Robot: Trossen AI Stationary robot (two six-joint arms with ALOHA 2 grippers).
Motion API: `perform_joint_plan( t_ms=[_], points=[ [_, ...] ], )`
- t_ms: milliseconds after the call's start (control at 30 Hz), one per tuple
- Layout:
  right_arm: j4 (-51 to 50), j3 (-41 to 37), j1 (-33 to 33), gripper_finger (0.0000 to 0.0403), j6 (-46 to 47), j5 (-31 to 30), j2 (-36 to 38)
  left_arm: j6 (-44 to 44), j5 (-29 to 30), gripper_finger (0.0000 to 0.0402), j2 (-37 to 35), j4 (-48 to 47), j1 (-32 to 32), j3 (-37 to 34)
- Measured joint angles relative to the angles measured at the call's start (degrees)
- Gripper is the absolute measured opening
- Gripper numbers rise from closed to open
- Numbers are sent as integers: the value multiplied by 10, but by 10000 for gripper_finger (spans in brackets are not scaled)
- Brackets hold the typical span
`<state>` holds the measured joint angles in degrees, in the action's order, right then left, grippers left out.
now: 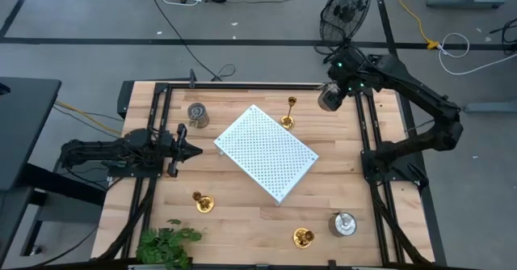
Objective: Pick & Place candle stick holders
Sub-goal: Put the top right scented candle on the shelf
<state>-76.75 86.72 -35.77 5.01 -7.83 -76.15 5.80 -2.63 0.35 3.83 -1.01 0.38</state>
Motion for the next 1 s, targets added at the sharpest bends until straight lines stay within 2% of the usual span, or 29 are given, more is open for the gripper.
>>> perform_joint_plan(
  t_ms=[1000],
  points=[
    [-13, 0, 237, 365, -10, 7, -3, 0, 0, 25, 0, 0, 0, 0]
  ],
)
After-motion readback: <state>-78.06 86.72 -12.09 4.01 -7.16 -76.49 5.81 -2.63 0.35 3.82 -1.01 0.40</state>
